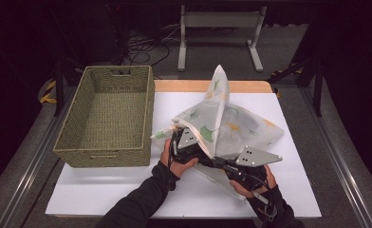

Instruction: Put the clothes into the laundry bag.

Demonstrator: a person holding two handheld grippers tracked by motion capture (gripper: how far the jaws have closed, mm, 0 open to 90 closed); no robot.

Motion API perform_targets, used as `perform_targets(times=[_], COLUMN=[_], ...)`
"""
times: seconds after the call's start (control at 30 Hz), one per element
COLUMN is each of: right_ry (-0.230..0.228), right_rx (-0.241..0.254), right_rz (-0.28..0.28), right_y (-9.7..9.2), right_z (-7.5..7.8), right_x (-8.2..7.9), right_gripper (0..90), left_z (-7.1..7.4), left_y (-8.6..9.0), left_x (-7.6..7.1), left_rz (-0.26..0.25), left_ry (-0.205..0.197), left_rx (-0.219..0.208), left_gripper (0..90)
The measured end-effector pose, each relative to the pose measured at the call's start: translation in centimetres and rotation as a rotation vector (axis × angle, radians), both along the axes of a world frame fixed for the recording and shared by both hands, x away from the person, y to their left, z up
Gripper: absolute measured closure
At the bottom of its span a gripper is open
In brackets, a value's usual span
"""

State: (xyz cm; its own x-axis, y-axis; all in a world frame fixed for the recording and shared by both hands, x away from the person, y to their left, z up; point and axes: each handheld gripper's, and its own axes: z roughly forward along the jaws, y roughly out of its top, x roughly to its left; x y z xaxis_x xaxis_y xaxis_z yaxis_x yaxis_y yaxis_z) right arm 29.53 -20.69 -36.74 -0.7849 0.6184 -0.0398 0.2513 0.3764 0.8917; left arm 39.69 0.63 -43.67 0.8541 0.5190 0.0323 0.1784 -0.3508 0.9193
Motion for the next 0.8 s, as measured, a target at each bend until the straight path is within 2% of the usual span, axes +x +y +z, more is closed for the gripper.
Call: perform_targets(times=[0.03,0.1,0.13,0.17,0.2,0.23,0.27,0.3,0.33,0.43,0.53,0.6,0.67,0.7,0.77,0.8], right_ry=[-0.002,-0.019,-0.019,-0.009,-0.009,-0.008,-0.007,-0.007,-0.002,-0.005,0.004,0.022,0.030,0.030,0.033,0.040], right_rx=[-0.001,-0.028,-0.034,-0.024,-0.024,-0.030,-0.036,-0.035,-0.033,-0.028,-0.031,-0.037,-0.036,-0.036,-0.047,-0.048], right_rz=[-0.007,-0.032,-0.043,-0.040,-0.040,-0.046,-0.052,-0.053,-0.055,-0.058,-0.055,-0.042,-0.037,-0.037,-0.022,-0.012], right_y=[-0.1,-0.3,-0.3,-0.5,-0.5,-0.6,-0.6,-0.7,-0.8,-1.0,-1.1,-1.1,-1.1,-1.1,-0.9,-0.7], right_z=[0.0,-0.2,-0.4,-0.5,-0.5,-0.6,-0.7,-0.7,-0.8,-0.8,-0.8,-1.0,-1.1,-1.1,-1.2,-1.3], right_x=[0.0,0.2,0.3,0.5,0.5,0.6,0.6,0.7,0.8,0.9,0.8,0.8,0.8,0.8,0.7,0.7], right_gripper=[89.6,89.6,89.6,89.6,89.6,89.6,89.6,89.6,89.6,89.6,89.6,89.6,89.6,89.6,89.6,89.6], left_z=[0.0,0.2,0.3,0.5,0.5,0.7,0.9,1.2,1.2,2.1,2.0,1.8,1.7,1.5,1.4,1.3], left_y=[0.2,0.8,1.1,1.7,1.7,2.2,2.7,3.3,3.3,5.3,6.1,6.1,5.9,5.8,4.9,4.6], left_x=[-0.2,-0.7,-1.0,-1.6,-1.6,-1.9,-2.0,-2.2,-2.2,-3.0,-3.6,-3.4,-3.0,-2.7,-2.2,-2.0], left_rz=[-0.024,-0.054,-0.076,-0.104,-0.104,-0.119,-0.128,-0.113,-0.113,-0.096,-0.081,-0.081,-0.073,-0.090,-0.091,-0.109], left_ry=[0.001,-0.012,0.000,0.027,0.027,0.051,0.075,0.079,0.079,0.095,0.095,0.098,0.108,0.128,0.122,0.119], left_rx=[-0.003,0.021,0.033,0.055,0.055,0.055,0.054,0.055,0.055,0.064,0.079,0.077,0.061,0.033,0.017,-0.009], left_gripper=[69.2,59.9,54.6,48.0,36.3,36.3,31.0,26.7,26.3,21.6,23.4,35.4,35.2,35.2,42.0,47.0])
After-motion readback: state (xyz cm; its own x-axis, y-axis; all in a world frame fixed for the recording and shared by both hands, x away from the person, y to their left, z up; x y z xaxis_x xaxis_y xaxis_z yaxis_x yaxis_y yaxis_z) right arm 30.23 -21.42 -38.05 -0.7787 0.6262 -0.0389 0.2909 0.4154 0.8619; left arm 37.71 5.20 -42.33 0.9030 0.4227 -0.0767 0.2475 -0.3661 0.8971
